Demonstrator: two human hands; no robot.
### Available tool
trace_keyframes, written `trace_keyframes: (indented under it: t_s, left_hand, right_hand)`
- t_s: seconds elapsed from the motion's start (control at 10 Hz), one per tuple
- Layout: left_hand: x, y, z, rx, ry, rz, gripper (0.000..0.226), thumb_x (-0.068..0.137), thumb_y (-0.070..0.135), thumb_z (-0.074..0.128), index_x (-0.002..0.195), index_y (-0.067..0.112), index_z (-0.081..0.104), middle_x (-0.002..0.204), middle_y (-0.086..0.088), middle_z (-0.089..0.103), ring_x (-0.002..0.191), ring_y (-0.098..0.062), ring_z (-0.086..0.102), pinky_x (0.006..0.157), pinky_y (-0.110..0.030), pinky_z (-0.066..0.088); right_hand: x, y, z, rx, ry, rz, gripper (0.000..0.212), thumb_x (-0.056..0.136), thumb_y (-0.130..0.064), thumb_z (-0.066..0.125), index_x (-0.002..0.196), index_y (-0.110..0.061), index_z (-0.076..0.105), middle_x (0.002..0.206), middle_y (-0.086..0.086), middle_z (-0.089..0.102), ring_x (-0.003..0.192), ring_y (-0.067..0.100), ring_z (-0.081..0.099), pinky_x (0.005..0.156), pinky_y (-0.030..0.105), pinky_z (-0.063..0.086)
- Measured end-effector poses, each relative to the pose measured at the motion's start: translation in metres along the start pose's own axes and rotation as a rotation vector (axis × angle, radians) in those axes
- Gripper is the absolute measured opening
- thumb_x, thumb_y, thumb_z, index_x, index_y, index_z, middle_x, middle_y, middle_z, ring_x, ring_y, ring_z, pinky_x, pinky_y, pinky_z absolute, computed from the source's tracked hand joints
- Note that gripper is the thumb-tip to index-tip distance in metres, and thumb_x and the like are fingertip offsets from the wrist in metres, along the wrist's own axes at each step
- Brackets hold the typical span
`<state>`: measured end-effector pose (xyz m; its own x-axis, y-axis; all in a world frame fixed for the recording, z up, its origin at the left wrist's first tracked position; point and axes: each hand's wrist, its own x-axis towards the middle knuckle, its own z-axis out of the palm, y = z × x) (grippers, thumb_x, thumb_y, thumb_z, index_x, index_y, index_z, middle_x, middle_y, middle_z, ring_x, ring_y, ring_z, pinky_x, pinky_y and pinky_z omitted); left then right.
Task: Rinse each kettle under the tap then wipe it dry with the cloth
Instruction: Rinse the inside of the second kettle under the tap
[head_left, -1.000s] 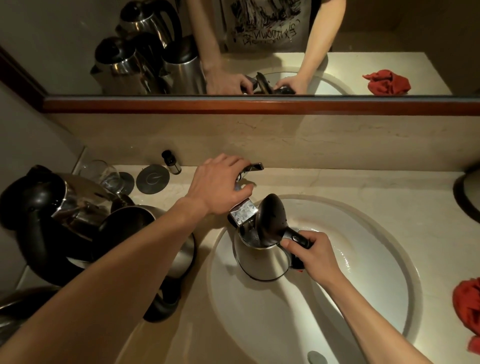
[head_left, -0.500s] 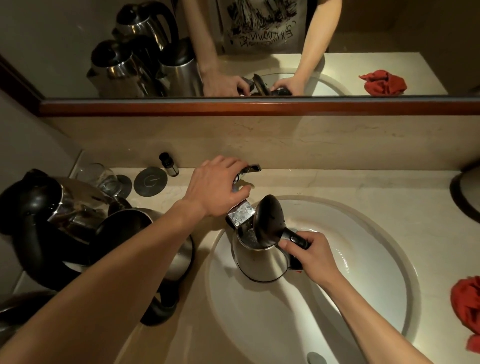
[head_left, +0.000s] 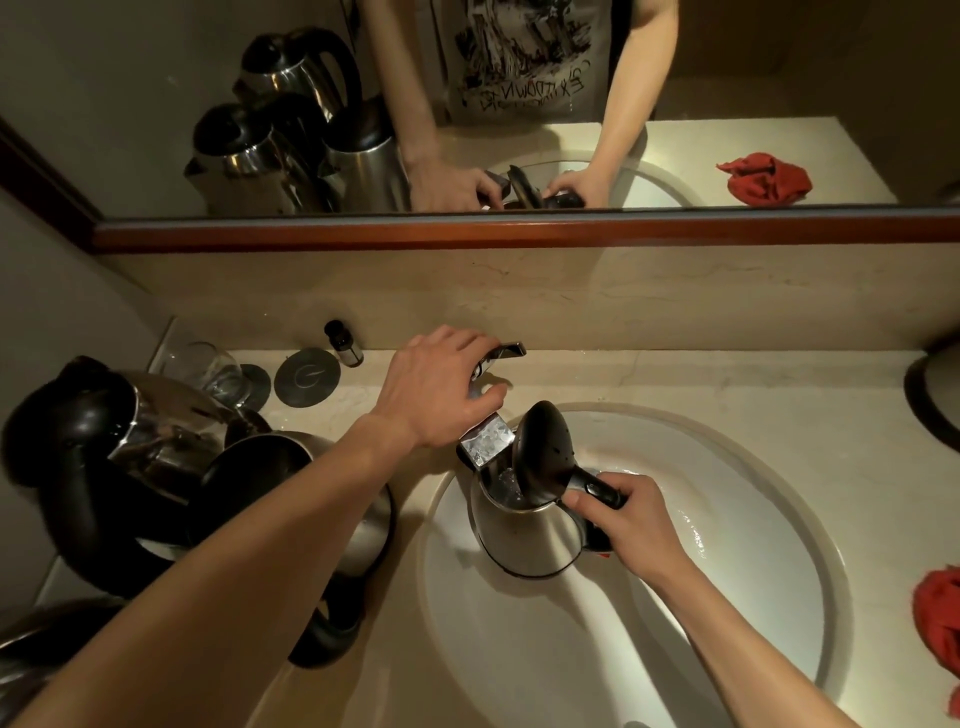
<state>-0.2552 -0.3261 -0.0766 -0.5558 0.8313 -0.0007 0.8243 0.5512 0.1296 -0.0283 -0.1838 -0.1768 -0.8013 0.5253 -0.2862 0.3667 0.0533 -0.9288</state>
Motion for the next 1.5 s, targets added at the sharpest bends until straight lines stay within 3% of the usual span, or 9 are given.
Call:
trace_keyframes:
  t_s: [1.5]
  left_hand:
    - [0.0010,-0.0019,0.0038,0.005,0.004,-0.002,0.072,0.081,0.064,0.027,0.137,0.026,0.052,0.136,0.006,0.057,0.119,-0.018,0.051,0.087,-0.034,0.041]
  right_hand:
    - [0.0028,0.0034,-0.0014,0.005,-0.018,0.019,0.069,0.064,-0.052,0.082,0.062,0.006,0.045,0.054,0.005,0.037,0.052,0.020,0.036,0.058,0.040,0.032]
